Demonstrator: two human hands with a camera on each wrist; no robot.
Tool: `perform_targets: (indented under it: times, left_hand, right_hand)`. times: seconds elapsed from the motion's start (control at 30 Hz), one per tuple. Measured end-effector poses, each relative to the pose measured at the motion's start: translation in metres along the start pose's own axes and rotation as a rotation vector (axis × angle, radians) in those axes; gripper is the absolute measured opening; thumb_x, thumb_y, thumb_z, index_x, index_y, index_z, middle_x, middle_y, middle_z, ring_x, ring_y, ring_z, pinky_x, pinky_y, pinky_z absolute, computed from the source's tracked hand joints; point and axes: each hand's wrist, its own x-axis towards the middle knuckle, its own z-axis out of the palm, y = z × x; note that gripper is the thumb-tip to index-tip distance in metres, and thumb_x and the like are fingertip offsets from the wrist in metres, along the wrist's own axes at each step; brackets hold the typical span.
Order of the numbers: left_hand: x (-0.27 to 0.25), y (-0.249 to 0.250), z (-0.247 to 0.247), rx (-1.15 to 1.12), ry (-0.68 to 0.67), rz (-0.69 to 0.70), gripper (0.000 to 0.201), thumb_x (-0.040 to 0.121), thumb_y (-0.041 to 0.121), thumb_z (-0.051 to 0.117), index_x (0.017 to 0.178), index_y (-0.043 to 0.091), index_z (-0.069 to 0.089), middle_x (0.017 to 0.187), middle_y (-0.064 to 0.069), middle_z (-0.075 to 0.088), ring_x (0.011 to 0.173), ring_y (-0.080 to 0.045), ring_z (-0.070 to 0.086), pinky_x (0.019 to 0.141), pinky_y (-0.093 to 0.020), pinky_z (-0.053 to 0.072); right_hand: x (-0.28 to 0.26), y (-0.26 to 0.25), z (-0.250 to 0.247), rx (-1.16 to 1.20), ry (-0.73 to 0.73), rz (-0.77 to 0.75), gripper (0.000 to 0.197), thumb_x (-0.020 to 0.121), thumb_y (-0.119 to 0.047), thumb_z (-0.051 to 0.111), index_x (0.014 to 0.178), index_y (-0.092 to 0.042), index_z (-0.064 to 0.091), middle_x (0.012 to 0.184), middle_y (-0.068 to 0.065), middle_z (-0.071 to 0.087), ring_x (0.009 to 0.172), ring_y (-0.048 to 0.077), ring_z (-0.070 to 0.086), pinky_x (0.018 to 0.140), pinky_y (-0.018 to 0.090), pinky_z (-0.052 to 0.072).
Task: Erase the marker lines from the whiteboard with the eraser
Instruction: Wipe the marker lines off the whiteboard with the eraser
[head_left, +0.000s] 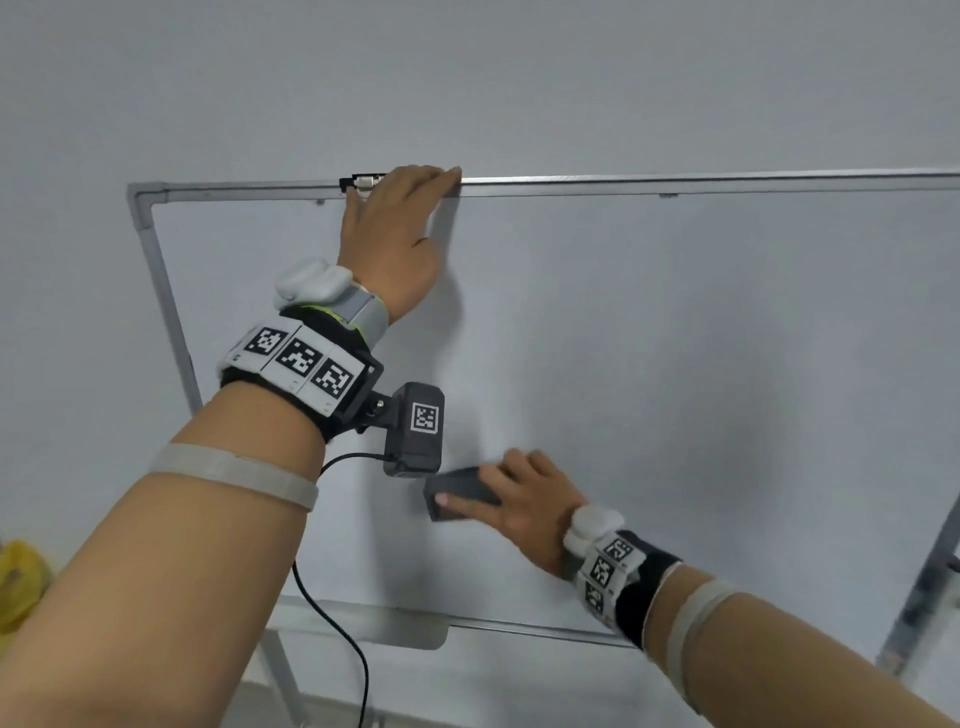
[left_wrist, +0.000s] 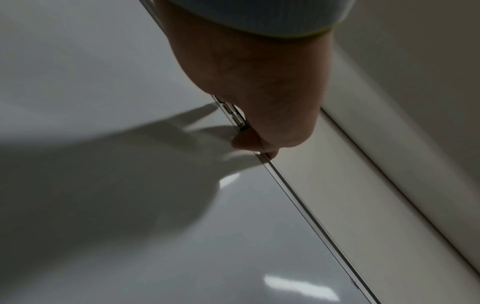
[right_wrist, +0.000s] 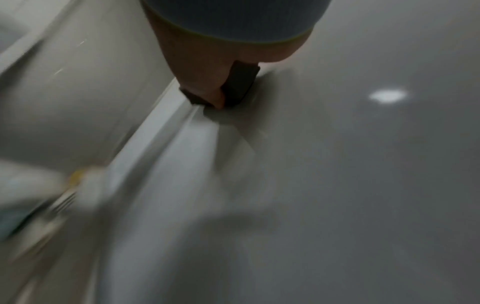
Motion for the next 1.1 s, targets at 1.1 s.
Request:
perform_targets:
  times: [1.1]
  left_hand:
    - [-0.037, -0.141, -0.064, 0.072, 0.151, -0.234, 0.085, 0.07, -0.007, 0.037, 0.145, 0.033, 0.04, 0.151, 0.008, 0.036, 0.147, -0.017, 0.024, 0.117, -0.063, 0.015]
  right_hand:
    - [0.183, -0.073, -0.006, 0.174, 0.188, 0.182, 0.065, 0.077, -0.001, 0.055, 0.134, -0.029, 0.041, 0.112, 0.01, 0.059, 0.093, 0.033, 0.049, 0.079, 0.043, 0.039]
